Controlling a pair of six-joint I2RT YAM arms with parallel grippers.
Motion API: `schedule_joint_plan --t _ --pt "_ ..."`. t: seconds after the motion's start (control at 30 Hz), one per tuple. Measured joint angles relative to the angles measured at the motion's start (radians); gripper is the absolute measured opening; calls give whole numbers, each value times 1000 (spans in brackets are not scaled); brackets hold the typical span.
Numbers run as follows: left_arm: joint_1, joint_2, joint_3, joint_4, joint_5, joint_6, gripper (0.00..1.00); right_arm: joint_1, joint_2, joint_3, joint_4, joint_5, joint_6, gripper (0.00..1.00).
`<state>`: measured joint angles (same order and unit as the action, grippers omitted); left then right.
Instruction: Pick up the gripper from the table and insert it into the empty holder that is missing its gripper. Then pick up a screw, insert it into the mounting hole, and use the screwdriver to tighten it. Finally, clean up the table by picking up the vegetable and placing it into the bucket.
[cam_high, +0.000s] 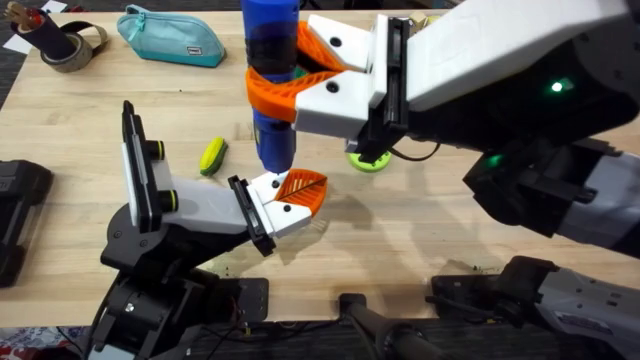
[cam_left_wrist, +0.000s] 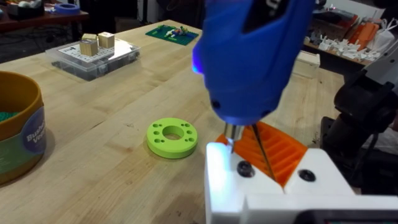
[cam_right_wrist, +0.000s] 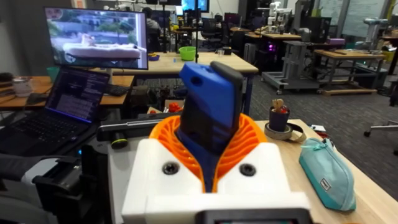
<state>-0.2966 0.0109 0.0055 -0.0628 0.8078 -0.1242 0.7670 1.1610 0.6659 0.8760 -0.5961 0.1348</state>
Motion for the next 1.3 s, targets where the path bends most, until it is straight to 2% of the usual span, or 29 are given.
schedule_joint_plan --t 0.3,0.43,0.53,0.63,0.83,1.13,1.3 --pt "0 1 0 -4 4 -5 16 0 13 -7 18 -6 20 44" --pt "0 1 0 -4 4 -5 16 -1 13 4 1 -43 42 44" --pt "0 1 0 -4 4 -5 16 -2 16 66 -110 -81 52 46" --pt "0 1 0 -4 4 -5 16 -6 26 175 -246 -117 55 46" --pt "0 1 0 -4 4 -5 16 -12 29 298 -261 -195 33 45" --pt "0 1 0 -4 4 4 16 -12 31 302 -267 -334 -36 44" --pt "0 1 0 -4 4 29 16 -12 31 302 -267 -367 -60 44"
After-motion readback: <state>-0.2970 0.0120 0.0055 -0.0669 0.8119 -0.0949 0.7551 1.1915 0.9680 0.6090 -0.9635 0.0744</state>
